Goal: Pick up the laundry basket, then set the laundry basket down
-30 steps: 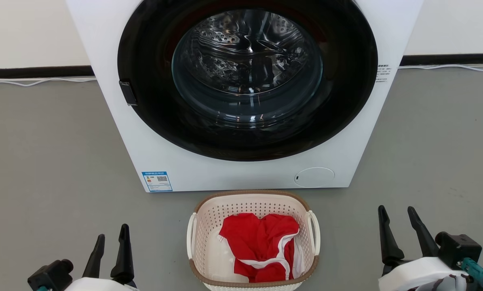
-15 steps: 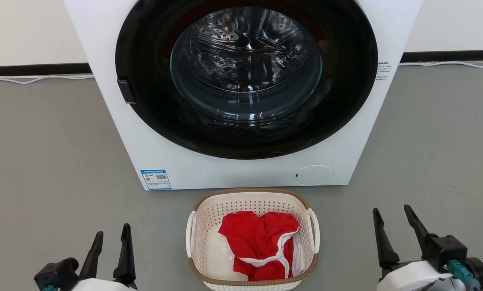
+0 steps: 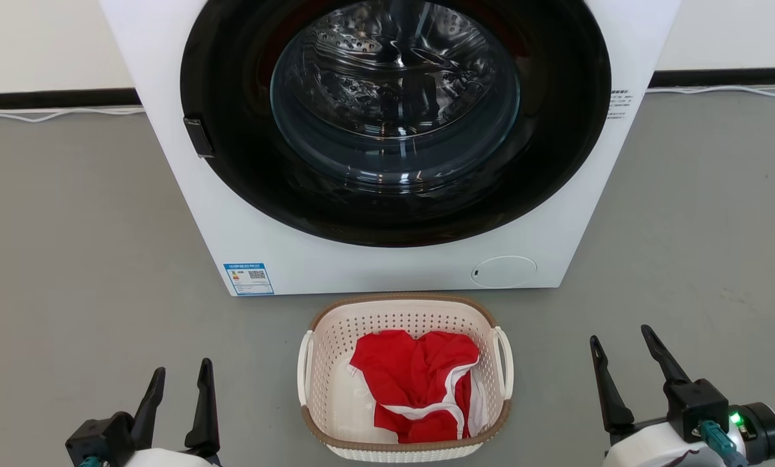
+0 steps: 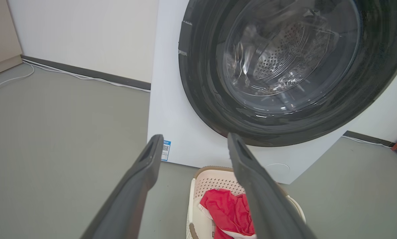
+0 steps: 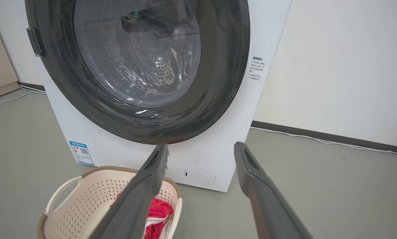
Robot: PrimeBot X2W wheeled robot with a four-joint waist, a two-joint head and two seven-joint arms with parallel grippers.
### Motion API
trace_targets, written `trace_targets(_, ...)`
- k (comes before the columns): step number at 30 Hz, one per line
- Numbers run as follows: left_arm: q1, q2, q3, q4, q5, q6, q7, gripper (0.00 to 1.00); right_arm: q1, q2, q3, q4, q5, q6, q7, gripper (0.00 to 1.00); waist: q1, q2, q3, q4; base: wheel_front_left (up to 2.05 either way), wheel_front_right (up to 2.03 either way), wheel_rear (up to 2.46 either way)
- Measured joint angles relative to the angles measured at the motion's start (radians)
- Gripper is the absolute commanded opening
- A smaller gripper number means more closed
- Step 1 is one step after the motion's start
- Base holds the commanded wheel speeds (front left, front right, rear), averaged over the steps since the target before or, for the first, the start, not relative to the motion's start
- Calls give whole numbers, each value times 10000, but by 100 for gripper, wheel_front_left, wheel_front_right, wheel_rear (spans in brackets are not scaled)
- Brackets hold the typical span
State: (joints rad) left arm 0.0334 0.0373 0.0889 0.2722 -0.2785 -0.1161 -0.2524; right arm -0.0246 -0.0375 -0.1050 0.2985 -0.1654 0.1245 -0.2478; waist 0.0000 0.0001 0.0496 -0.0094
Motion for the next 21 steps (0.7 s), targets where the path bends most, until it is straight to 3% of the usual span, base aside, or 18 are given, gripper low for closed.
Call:
trace_targets(12,-4,6,38,6,27,-77,0,100,-13,-2,-77,-13,2,0,0,100,0,0,160,-3,0,0,0)
trace_targets(21,-507,10,-75,314,115,-84,0,100,-771,-29,-316,242,276,0,-2,100,1,0,968,8,0,0,0)
